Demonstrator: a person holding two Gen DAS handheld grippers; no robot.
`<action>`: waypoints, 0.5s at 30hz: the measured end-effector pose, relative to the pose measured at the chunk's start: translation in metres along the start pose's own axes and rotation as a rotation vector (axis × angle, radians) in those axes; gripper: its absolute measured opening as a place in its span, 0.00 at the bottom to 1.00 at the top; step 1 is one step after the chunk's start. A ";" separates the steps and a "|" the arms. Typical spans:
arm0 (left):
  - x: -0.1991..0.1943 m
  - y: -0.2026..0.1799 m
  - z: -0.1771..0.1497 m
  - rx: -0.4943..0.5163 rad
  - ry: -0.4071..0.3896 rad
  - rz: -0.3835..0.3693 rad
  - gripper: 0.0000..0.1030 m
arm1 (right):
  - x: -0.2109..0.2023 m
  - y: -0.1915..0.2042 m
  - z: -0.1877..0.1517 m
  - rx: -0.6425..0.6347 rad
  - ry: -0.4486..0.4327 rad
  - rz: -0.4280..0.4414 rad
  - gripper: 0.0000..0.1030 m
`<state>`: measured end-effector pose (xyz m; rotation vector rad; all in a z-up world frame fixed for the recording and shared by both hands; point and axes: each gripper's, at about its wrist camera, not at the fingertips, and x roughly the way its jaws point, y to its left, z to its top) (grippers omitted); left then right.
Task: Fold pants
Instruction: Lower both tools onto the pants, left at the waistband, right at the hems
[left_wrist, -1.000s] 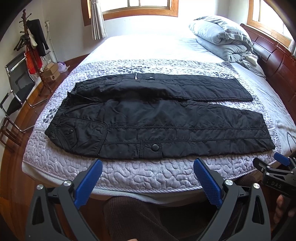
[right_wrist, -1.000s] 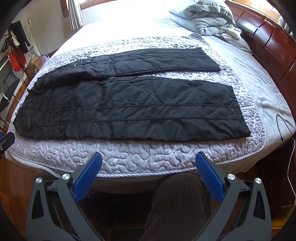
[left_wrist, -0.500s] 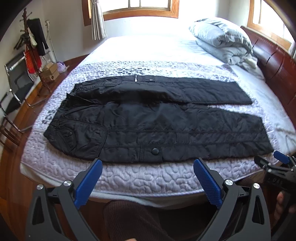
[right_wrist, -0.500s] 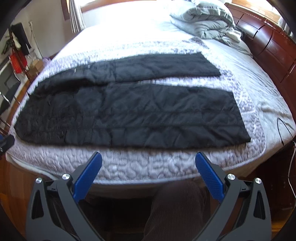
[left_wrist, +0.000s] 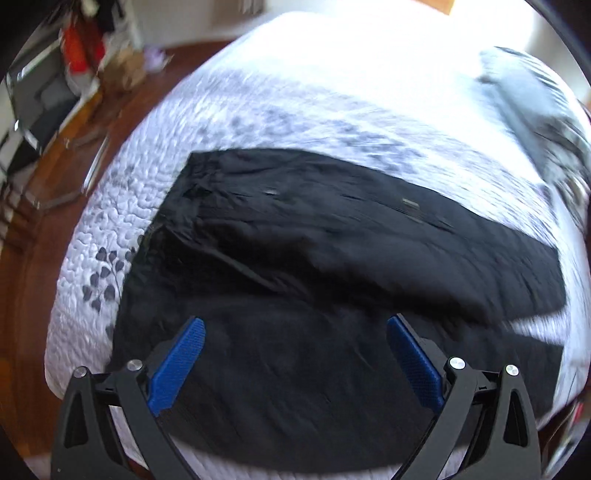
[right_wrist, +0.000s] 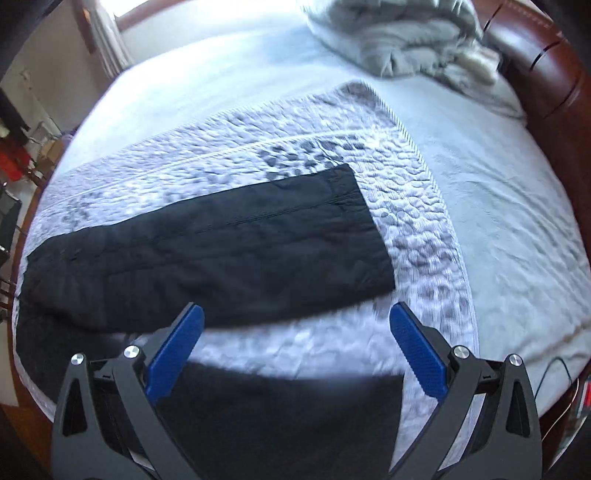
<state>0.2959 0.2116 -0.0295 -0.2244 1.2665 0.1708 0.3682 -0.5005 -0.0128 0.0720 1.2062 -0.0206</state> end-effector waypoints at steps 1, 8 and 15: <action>0.011 0.009 0.011 -0.022 0.022 0.002 0.96 | 0.024 -0.012 0.022 0.008 0.038 -0.001 0.98; 0.083 0.061 0.080 -0.235 0.119 -0.123 0.96 | 0.120 -0.050 0.087 0.101 0.127 0.087 0.98; 0.126 0.066 0.115 -0.244 0.175 -0.141 0.96 | 0.180 -0.059 0.114 0.173 0.164 0.104 0.98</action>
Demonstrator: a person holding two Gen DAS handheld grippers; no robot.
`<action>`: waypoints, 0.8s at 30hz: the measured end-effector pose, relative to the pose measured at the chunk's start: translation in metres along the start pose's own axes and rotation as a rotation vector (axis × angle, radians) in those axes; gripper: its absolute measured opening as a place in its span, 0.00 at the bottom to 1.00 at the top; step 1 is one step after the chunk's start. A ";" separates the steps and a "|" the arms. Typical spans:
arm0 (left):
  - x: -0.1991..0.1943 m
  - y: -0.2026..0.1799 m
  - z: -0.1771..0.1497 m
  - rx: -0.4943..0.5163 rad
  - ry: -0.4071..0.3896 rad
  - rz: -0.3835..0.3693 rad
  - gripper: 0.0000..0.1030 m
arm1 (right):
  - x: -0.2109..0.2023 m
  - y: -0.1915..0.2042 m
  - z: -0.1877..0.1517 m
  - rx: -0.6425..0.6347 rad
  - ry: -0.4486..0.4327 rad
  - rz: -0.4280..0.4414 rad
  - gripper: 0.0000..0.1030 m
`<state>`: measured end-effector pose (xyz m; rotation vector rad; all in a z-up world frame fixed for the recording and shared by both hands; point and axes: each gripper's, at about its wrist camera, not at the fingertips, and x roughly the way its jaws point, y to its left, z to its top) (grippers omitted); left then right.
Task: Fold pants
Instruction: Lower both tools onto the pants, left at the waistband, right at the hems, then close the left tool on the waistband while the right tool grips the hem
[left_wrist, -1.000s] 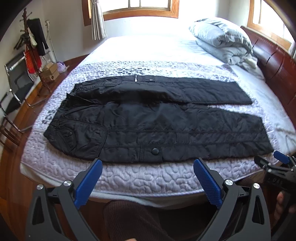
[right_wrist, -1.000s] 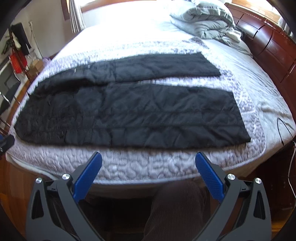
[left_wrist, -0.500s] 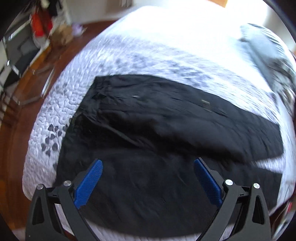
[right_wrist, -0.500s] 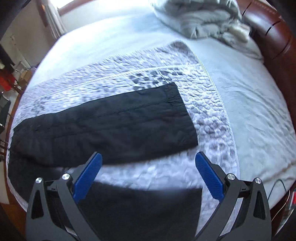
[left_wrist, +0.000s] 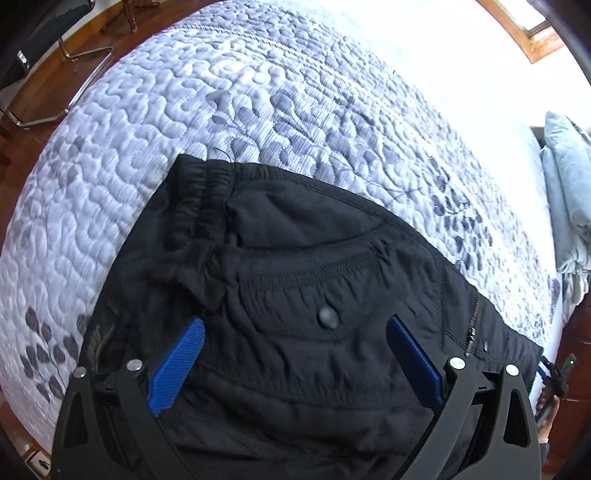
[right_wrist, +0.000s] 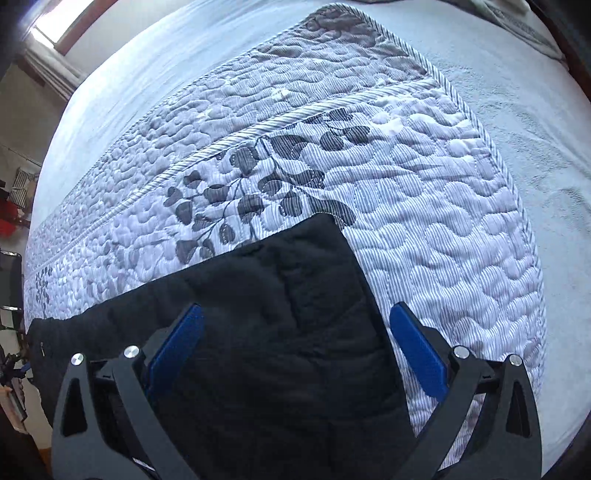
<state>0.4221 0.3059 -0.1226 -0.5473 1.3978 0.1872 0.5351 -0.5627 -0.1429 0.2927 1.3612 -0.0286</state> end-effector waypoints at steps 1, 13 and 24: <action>0.003 0.000 0.004 0.004 0.006 0.005 0.96 | 0.006 -0.001 0.003 0.002 0.008 0.002 0.98; 0.048 -0.038 0.016 0.167 0.093 0.237 0.89 | 0.024 0.042 -0.002 -0.171 -0.036 -0.220 0.78; -0.002 -0.045 -0.002 0.221 -0.048 0.088 0.21 | -0.027 0.070 -0.032 -0.289 -0.169 -0.238 0.11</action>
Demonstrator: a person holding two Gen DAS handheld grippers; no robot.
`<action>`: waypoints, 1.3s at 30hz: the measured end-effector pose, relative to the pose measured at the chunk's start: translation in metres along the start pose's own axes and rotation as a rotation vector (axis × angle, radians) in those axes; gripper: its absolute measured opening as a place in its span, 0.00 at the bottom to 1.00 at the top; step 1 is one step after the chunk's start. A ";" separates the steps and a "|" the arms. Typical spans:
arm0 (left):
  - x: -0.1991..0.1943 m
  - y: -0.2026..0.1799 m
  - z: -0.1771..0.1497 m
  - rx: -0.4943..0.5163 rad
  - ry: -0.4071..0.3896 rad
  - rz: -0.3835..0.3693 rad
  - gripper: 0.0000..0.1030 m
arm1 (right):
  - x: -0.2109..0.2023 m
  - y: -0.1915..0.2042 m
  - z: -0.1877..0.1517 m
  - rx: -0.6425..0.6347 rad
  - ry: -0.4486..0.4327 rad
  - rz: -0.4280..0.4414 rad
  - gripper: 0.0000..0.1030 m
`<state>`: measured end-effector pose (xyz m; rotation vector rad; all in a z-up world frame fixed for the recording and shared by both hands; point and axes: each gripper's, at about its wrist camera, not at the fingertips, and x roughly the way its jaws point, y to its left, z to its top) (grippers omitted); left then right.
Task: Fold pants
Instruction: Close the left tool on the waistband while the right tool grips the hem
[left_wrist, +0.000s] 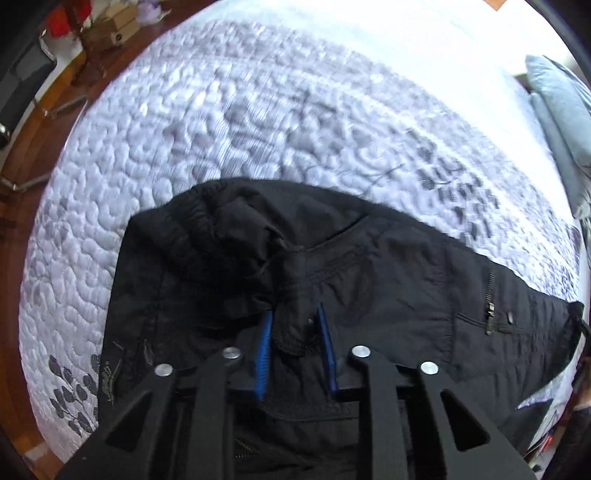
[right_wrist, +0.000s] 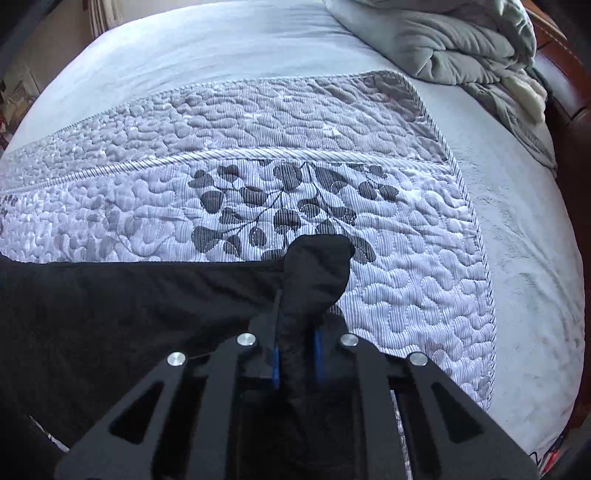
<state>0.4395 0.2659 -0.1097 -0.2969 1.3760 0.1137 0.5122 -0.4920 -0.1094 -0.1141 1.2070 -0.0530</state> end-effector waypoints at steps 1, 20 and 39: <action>-0.008 -0.004 -0.003 0.021 -0.029 -0.002 0.20 | -0.011 -0.004 -0.002 0.023 -0.025 0.021 0.11; -0.150 0.015 -0.211 0.189 -0.541 -0.188 0.11 | -0.223 -0.036 -0.164 0.043 -0.571 0.203 0.11; -0.115 0.086 -0.374 0.004 -0.458 -0.315 0.96 | -0.163 -0.049 -0.398 0.294 -0.368 0.197 0.34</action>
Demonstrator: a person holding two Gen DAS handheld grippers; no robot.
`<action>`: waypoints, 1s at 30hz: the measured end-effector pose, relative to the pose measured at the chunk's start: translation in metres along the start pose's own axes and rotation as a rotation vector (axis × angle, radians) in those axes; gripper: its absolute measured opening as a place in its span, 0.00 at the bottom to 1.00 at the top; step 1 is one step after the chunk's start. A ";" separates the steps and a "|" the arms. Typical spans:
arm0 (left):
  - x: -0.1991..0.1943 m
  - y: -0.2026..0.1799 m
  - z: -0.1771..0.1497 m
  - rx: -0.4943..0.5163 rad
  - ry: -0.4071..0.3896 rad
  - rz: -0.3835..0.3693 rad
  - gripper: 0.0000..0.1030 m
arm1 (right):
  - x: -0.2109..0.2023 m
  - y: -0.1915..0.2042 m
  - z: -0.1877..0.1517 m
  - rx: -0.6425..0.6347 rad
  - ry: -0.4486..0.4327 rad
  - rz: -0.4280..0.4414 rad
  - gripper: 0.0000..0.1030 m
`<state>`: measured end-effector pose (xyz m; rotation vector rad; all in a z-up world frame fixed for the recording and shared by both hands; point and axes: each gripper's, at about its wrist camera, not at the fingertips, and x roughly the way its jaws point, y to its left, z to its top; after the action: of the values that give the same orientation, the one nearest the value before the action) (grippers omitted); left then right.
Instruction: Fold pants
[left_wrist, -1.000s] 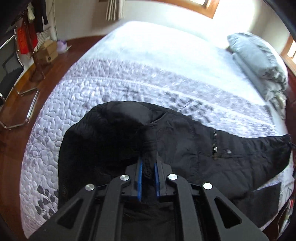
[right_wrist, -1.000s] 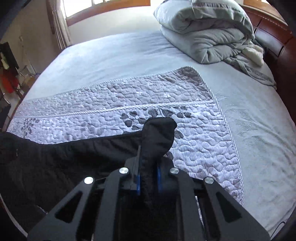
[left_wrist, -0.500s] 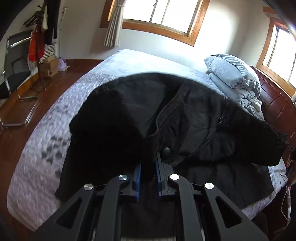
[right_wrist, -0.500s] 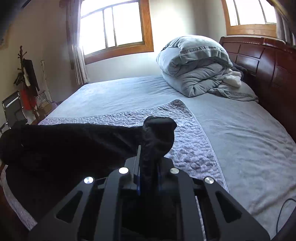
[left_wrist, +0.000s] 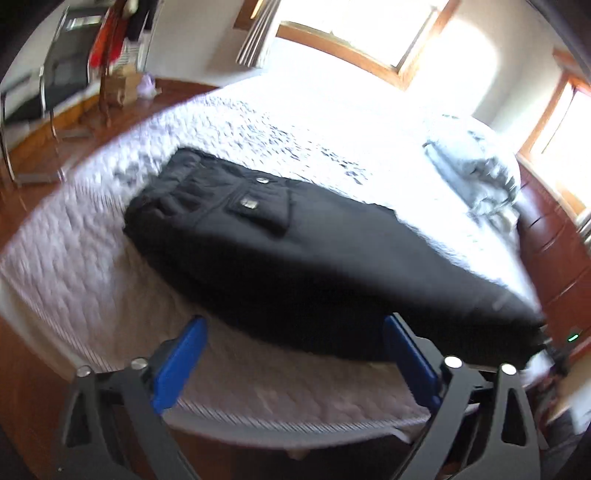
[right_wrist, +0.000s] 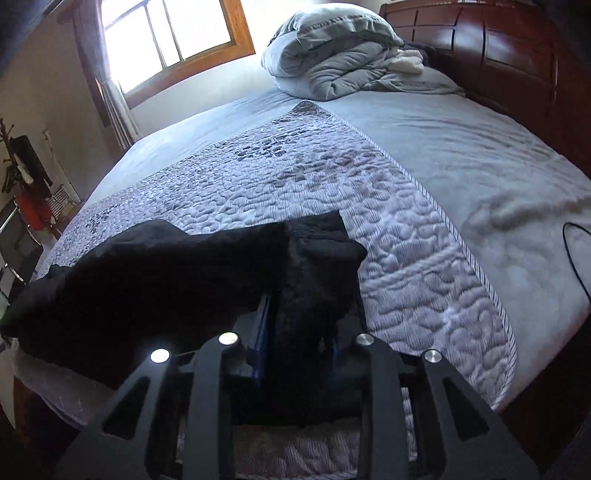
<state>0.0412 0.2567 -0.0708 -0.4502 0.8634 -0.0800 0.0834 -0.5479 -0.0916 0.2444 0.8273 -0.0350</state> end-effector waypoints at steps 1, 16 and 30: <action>-0.002 0.003 -0.005 -0.035 0.015 -0.033 0.96 | -0.001 -0.001 -0.005 0.016 0.004 -0.005 0.47; 0.028 0.029 0.014 -0.389 -0.002 -0.153 0.95 | -0.042 -0.003 -0.037 0.142 0.066 0.023 0.71; 0.043 0.001 0.070 -0.143 -0.060 0.090 0.20 | -0.050 -0.014 -0.056 0.594 0.065 0.363 0.79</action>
<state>0.1217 0.2712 -0.0626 -0.5444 0.8324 0.0787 0.0074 -0.5522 -0.0943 0.9560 0.8119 0.0700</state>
